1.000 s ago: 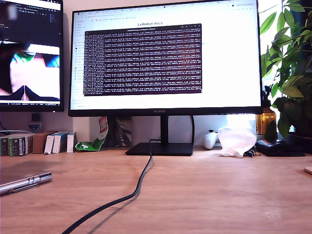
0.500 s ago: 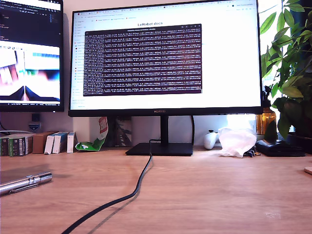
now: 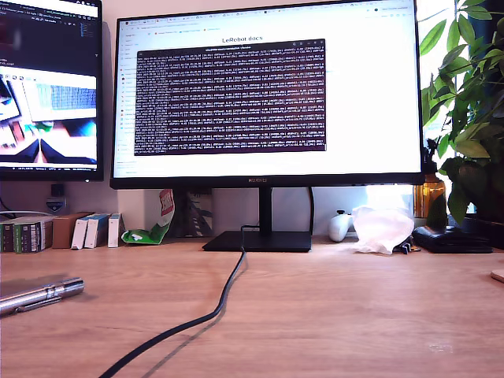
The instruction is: Pick the metallic laser pointer with your right arm, pass it to your left arm, then place it down to the left side of the table
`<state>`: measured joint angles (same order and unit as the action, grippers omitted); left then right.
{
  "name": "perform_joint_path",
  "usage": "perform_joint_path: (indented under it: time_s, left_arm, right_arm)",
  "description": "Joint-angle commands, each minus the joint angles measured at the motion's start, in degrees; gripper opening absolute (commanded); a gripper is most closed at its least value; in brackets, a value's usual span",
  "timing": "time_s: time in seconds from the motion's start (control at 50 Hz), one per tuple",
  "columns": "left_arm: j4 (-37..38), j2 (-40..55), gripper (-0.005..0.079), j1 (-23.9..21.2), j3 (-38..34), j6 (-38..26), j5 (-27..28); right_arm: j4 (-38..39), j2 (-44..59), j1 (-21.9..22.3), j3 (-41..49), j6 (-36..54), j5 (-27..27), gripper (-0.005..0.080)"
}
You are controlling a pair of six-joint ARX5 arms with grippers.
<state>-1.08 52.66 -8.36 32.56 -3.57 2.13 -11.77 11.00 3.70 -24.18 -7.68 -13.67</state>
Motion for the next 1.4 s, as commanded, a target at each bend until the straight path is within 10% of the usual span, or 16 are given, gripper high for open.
perform_joint_path:
  time_s: [0.0, 0.36, 1.06, 1.38]
  left_arm:
    - [-4.1, -0.3, -0.0019, -0.6, -2.0, 0.2, 0.2]
    - [-21.4, -0.3, -0.0019, -1.0, -16.7, 0.6, -1.8]
    - [-27.8, -5.6, -0.0019, -2.6, -32.2, 5.4, -7.2]
    - [-21.7, -13.5, -0.0019, -12.4, -34.1, 7.9, -22.2]
  right_arm:
    - [2.1, -0.1, 0.0, 3.6, 1.6, 1.8, 0.0000]
    - [9.2, -6.1, 0.0, 15.1, 7.7, 4.9, 0.0000]
    - [4.2, -10.9, 0.0, 18.6, 5.7, 10.9, 0.0000]
    - [6.0, -10.9, 0.0, 20.9, 4.5, 12.2, 0.0000]
